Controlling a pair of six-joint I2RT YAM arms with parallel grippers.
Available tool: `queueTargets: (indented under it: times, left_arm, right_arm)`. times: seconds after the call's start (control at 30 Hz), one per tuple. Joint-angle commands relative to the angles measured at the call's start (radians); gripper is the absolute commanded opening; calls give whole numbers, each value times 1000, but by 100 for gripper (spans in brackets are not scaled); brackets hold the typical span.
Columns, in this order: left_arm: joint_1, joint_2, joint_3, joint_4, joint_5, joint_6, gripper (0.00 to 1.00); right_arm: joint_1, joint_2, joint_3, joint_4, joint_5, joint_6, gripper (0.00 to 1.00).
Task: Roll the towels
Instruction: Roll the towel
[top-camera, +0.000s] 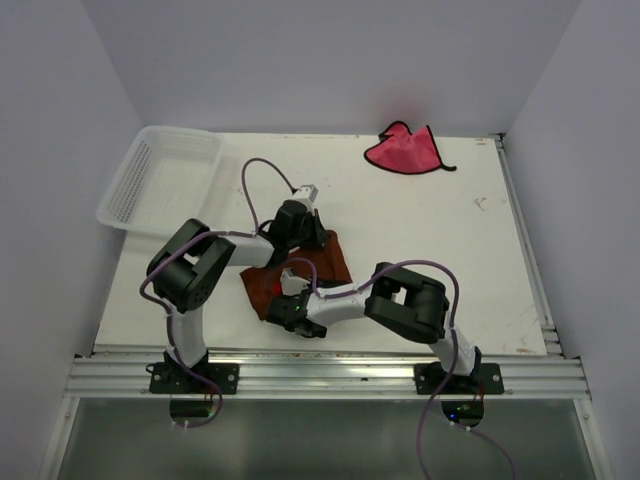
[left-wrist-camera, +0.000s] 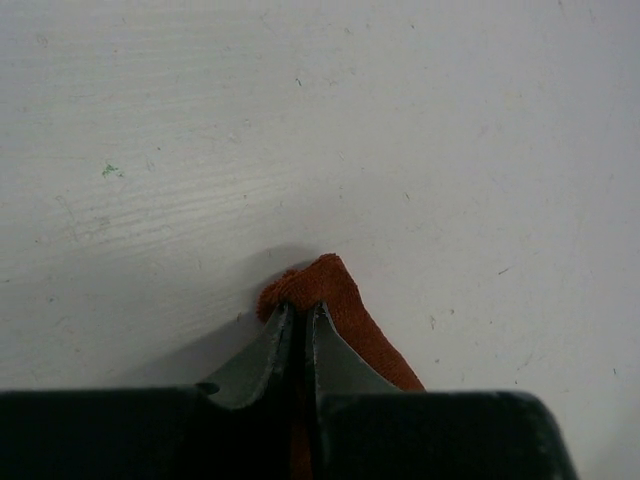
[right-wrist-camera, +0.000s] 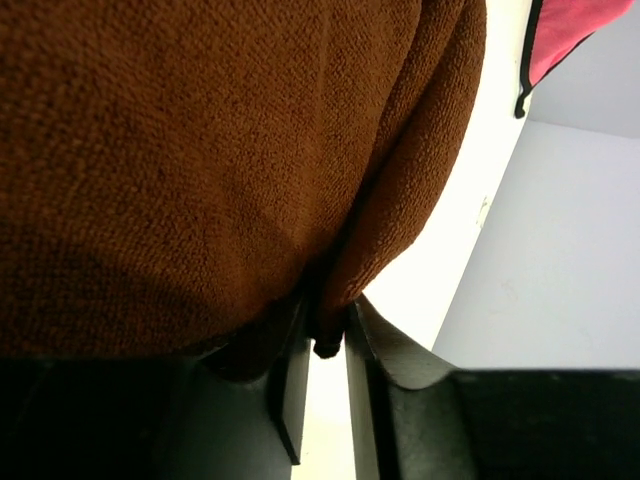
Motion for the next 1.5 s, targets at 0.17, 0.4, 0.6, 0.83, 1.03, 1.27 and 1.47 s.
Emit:
queueTargets:
  times: [0.17,0.4,0.6,0.83,1.03,1.27,1.47]
  left_arm:
    - [-19,-56,-98,69,-143,135,0]
    - [-32,-60,-141,102,-169,135,0]
    - [-32,-63,-163,114,-182,135,0]
    - [-35,-69,-184,140,-185,126,0]
    - [-38,-76,-206,155,-190,119,0]
    - [-41,-83,-217,166,-192,111,0]
    - [-42,-86,-218,163,-195,111,0]
  right_arm:
    - [5,-130,-7,0,-125,43,41]
    - [5,-258,-76,38,-182,80,44]
    - [4,-458,-211,121,-275,111,45]
    - [-4,-688,-317,184,-372,148,45]
    - [-116,-870,-407,274,-539,193,45]
    - [-355,-889,-437,414,-850,298,45]
    - [-384,-811,-377,429,-877,350,45]
